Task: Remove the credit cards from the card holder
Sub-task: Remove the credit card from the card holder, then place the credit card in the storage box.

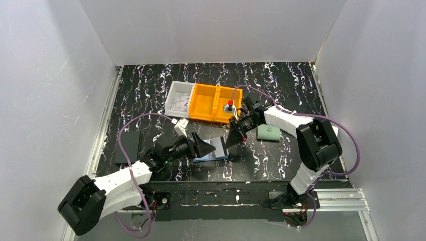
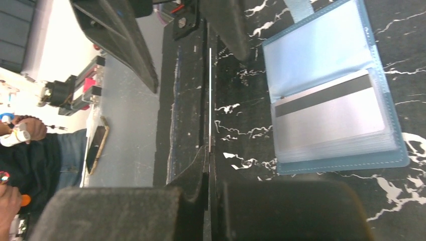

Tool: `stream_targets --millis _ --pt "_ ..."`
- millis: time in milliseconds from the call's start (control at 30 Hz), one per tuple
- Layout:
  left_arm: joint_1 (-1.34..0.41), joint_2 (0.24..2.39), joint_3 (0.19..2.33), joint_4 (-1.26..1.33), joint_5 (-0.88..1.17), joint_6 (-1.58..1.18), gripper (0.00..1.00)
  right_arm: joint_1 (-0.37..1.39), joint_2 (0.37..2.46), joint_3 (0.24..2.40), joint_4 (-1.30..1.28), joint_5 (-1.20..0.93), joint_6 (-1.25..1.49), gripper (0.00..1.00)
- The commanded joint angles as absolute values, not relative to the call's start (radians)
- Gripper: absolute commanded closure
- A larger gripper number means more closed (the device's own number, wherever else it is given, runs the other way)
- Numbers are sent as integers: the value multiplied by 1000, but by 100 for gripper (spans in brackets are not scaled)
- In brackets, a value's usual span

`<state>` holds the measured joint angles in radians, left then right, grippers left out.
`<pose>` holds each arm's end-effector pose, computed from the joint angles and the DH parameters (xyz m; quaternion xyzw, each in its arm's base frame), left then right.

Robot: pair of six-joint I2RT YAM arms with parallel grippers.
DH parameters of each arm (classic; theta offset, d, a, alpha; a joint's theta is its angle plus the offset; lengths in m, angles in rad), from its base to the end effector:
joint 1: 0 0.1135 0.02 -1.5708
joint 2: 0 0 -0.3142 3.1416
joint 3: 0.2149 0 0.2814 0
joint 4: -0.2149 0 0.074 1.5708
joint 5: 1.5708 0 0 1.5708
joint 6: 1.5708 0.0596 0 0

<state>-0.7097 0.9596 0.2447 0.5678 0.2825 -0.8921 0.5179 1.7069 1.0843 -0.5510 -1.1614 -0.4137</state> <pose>0.1534 -0.1537 0.2167 0.0233 0.7549 -0.5385 0.3736 0.2847 0.2251 0.2231 -0.4648 0.6837 0.5457 0.1367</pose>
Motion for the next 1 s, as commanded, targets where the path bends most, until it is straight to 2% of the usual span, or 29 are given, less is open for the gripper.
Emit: stream_targets --millis 0,167,300,433,533,633,700,833,967 --pt "-706 1061 342 564 344 -836 27 502 1662 1119 -624 -1272 -487 99" --pt "-709 1145 410 580 385 -846 35 496 1663 1117 -626 -1297 -486 99" --pt "-709 1185 437 604 434 -861 59 490 1664 1118 -626 -1304 -480 99" --pt "-709 1226 445 651 500 -887 100 481 1664 1117 -619 -1302 -467 99" --pt "-708 1226 439 674 530 -894 100 475 1659 1117 -612 -1276 -462 99" --pt "-709 1182 425 658 527 -849 100 456 1651 1123 -622 -1256 -469 72" --pt "-708 1121 424 558 478 -770 100 432 1643 1134 -657 -1261 -501 54" --pt "-714 983 451 325 375 -532 100 385 1610 1161 -752 -1257 -600 33" --pt "-766 887 516 164 269 -265 100 350 1563 1152 -761 -1262 -617 18"
